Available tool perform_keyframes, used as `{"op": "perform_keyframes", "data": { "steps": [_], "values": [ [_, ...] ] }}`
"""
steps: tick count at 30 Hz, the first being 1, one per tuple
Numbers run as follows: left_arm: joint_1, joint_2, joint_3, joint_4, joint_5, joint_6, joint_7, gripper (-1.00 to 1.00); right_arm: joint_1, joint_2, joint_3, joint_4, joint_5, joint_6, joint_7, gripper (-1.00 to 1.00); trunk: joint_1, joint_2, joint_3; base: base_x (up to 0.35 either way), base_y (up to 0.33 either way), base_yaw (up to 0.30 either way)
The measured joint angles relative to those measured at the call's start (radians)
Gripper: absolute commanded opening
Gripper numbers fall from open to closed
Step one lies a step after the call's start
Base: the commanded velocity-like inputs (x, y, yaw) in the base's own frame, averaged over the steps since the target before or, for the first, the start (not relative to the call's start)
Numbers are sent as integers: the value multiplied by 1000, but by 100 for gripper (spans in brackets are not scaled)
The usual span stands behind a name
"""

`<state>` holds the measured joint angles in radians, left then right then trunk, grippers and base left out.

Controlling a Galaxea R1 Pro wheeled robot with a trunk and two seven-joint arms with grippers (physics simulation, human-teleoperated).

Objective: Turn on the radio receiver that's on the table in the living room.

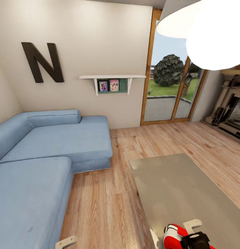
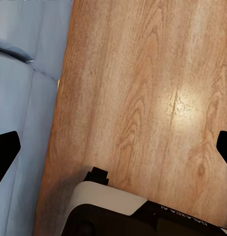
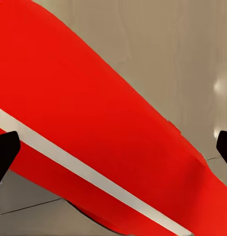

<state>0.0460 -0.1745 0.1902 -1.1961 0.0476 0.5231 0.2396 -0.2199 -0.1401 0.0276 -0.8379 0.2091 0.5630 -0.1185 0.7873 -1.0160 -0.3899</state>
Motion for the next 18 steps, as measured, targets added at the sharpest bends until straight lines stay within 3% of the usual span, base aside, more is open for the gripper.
{"op": "perform_keyframes", "data": {
  "steps": [6, 18],
  "values": [
    [0, 0, 0, 1, 0, 0, 0, 100, -12, -1, 0, 17, -10, 0, 61, 100, 0, 0, 0, 0, 0, 0],
    [0, 0, 0, 1, 0, 0, 0, 100, -28, -1, 0, 34, -14, 0, 71, 100, 0, 0, 0, 0, 0, 0]
  ]
}}
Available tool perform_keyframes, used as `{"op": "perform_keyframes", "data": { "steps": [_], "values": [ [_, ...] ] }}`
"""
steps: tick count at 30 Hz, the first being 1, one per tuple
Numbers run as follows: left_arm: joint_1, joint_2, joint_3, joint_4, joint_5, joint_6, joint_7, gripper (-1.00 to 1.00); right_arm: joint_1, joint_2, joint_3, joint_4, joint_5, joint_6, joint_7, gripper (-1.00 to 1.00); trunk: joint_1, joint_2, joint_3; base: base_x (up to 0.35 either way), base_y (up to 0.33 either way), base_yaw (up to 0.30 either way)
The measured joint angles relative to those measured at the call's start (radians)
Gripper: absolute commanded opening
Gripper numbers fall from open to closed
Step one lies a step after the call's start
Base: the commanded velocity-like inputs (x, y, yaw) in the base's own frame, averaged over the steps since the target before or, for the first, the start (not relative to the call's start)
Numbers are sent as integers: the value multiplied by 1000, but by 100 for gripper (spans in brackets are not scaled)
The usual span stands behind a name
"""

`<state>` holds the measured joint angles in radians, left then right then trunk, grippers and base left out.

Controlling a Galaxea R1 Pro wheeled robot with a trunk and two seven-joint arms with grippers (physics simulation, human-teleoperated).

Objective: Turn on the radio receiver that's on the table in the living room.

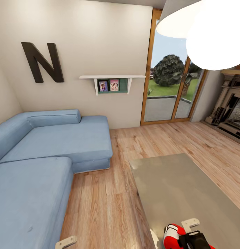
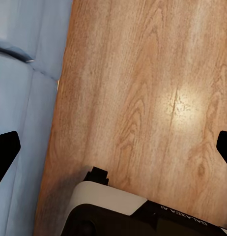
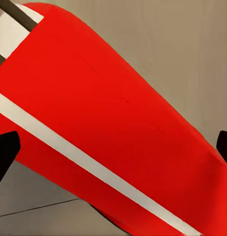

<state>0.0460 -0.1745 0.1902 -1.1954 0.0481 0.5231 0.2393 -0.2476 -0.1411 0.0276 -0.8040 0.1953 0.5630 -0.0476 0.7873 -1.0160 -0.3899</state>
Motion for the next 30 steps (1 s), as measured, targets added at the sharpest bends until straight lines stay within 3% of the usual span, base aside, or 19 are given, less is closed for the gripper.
{"op": "perform_keyframes", "data": {
  "steps": [24, 25, 30],
  "values": [
    [0, 0, 0, 0, 0, 0, 0, 100, -18, -3, -2, 32, 1, -2, -2, 100, 0, 0, 0, 0, 0, 0],
    [0, 0, 0, 0, 0, 0, 0, 100, -18, -3, -2, 32, 1, -2, -2, -100, 0, 0, 0, 0, 0, 0],
    [0, 0, 0, 0, -1, 0, 0, 100, -18, -3, -1, 32, 13, -1, -5, -100, 0, 0, 0, 0, 0, 0]
  ]
}}
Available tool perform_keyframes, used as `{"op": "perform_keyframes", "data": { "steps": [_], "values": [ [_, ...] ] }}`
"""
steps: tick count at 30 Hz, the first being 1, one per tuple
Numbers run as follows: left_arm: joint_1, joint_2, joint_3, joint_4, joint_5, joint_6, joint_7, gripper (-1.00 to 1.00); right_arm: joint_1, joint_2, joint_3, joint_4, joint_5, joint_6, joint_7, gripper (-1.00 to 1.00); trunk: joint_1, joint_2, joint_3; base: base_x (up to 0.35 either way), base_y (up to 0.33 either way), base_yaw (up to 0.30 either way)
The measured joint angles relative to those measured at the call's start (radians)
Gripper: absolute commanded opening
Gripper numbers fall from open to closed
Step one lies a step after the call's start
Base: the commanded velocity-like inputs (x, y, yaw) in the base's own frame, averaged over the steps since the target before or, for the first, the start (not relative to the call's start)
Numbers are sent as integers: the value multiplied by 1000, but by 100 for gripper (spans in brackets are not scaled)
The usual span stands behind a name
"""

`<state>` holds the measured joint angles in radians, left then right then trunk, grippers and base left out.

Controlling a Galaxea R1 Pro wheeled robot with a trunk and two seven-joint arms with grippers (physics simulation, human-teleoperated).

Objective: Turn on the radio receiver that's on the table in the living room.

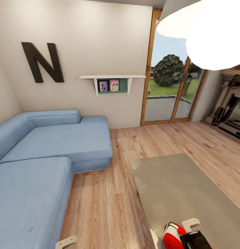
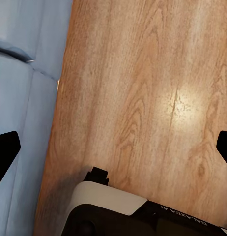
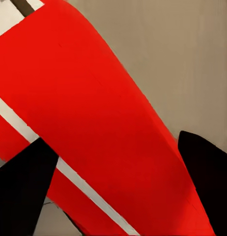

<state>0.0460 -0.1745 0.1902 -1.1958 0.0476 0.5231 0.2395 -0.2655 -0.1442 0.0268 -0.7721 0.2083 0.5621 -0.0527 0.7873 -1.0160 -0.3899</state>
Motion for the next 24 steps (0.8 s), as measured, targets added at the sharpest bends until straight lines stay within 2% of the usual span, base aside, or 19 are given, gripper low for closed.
{"op": "perform_keyframes", "data": {
  "steps": [20, 24],
  "values": [
    [0, 0, 0, -1, 1, 0, 0, 100, 0, 0, 0, 0, -4, -1, 2, -100, 0, 0, 0, 0, 0, 0],
    [0, 0, 0, -3, 2, 2, 2, 100, 0, 1, -1, 1, -13, -1, 3, -100, -15, 28, 12, 0, 0, 0]
  ]
}}
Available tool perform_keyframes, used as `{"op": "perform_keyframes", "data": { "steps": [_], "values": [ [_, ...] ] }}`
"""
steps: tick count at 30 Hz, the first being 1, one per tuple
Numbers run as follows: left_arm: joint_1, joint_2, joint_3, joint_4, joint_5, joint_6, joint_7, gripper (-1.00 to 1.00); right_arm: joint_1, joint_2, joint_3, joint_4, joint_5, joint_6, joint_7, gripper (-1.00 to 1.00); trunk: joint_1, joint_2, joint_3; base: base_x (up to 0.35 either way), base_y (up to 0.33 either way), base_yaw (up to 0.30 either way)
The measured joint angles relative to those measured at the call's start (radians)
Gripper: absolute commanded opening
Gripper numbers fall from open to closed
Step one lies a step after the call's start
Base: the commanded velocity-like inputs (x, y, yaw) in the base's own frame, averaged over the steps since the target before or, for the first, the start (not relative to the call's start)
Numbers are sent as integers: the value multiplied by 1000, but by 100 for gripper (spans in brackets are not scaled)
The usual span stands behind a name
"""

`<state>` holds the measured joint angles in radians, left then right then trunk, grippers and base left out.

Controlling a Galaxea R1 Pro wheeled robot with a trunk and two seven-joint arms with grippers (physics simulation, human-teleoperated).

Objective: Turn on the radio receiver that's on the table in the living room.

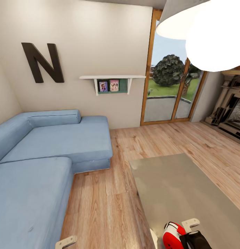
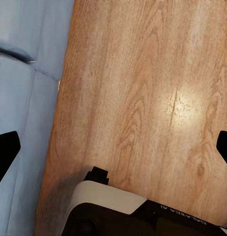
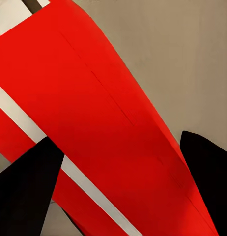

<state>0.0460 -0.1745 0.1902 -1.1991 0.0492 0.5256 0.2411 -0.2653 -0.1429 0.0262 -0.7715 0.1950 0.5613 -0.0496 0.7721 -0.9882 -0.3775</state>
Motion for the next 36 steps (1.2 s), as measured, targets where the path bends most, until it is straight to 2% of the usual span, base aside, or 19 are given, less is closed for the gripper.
{"op": "perform_keyframes", "data": {
  "steps": [36],
  "values": [
    [0, 0, 0, 1, 0, 1, 1, 100, 0, 2, 2, 0, 0, 0, 0, -100, -138, 252, 113, 0, 0, 0]
  ]
}}
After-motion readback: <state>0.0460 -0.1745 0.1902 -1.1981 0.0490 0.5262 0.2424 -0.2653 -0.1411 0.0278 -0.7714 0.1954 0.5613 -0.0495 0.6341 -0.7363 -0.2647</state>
